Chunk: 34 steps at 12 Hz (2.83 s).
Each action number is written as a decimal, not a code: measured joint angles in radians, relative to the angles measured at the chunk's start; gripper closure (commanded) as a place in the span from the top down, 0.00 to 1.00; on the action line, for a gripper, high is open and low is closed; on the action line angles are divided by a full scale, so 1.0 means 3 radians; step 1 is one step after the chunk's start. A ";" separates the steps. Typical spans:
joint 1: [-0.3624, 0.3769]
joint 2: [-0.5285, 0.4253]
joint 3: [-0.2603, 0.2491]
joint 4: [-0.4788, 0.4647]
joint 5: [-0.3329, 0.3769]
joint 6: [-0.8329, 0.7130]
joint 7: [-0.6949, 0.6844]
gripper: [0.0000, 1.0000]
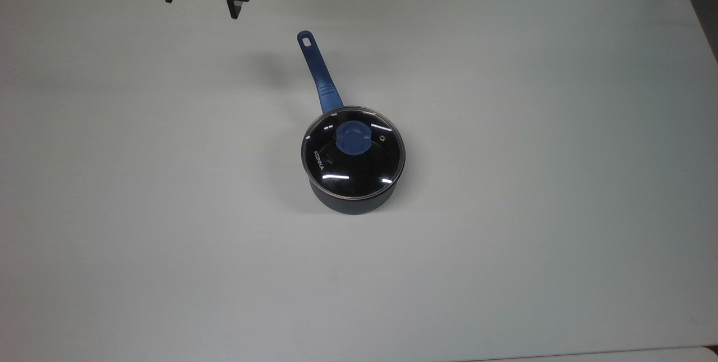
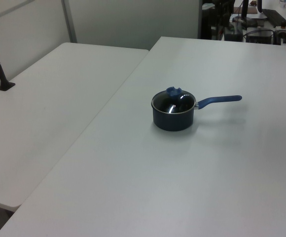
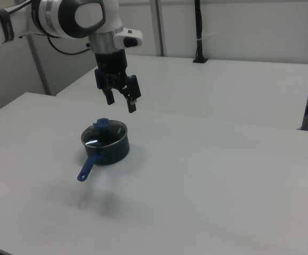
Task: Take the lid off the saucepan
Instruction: 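Move the open gripper over the saucepan toward the blue lid knob, then lower the gripper onto the blue knob and close on it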
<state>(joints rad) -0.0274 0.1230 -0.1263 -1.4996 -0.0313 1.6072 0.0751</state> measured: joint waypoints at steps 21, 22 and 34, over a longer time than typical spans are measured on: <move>0.0500 0.0595 -0.0012 0.0363 -0.0024 0.0191 0.0571 1.00; 0.0584 0.0733 -0.0010 0.0444 -0.0024 0.0268 0.0620 1.00; 0.1043 0.1406 -0.0006 0.0673 -0.0024 0.0771 0.0682 0.69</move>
<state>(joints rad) 0.2853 0.5448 -0.1281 -1.2977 -0.0386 1.8385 0.2797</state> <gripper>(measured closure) 0.070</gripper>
